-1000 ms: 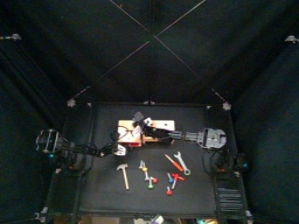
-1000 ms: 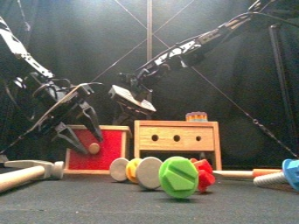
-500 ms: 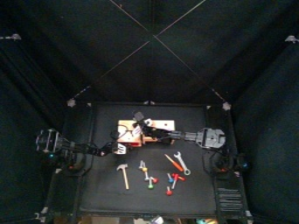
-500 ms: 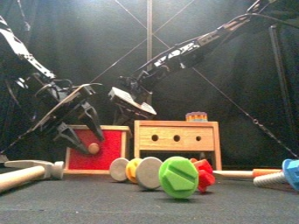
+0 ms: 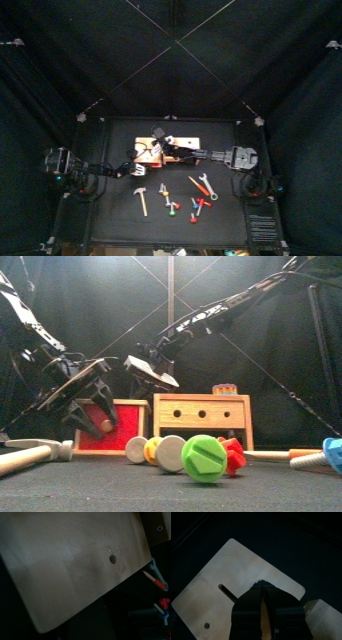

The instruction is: Grab nail

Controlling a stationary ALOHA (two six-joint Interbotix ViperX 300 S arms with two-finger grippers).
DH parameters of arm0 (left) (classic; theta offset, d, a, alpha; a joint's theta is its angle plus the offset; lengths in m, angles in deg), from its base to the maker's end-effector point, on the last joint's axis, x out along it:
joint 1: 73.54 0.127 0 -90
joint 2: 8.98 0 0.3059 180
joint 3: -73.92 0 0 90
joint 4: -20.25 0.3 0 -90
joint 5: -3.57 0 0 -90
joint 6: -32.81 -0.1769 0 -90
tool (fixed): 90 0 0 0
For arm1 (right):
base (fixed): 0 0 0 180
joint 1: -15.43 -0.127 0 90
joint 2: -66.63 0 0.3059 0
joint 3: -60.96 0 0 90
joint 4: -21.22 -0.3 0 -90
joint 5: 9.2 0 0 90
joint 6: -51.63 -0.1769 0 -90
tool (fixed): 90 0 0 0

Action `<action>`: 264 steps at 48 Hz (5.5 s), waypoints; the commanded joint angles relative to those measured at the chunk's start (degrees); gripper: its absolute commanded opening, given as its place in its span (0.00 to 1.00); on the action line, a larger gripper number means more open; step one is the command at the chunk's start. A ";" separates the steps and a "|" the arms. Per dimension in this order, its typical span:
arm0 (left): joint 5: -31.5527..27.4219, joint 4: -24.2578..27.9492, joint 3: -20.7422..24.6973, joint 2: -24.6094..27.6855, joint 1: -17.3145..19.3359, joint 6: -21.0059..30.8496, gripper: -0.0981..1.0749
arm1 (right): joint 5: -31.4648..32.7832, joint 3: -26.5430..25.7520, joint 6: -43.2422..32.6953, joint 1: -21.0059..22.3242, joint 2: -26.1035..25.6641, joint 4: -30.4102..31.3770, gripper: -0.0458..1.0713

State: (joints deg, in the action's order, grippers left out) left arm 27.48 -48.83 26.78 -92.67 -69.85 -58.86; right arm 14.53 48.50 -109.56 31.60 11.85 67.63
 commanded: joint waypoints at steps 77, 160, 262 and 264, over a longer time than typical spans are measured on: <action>0.53 -9.49 0.62 -0.88 -11.60 -0.09 0.58 | 2.20 -1.05 0.00 0.18 -1.32 -1.49 0.27; 0.35 -16.44 2.46 -0.09 -20.21 -0.09 0.66 | 2.37 -1.05 0.00 0.09 -1.32 -2.29 0.27; 7.12 30.06 -17.67 -27.51 -16.44 -0.62 0.81 | -3.69 17.75 -0.79 -21.27 -11.51 -23.73 0.49; 7.21 30.06 -17.84 -27.51 -16.35 -0.62 0.81 | -3.25 17.23 -0.79 -21.36 -10.81 -24.26 0.53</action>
State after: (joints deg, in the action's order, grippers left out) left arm 34.16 -19.12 8.59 -120.09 -86.54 -59.39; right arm 10.84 67.75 -110.35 10.59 1.39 44.16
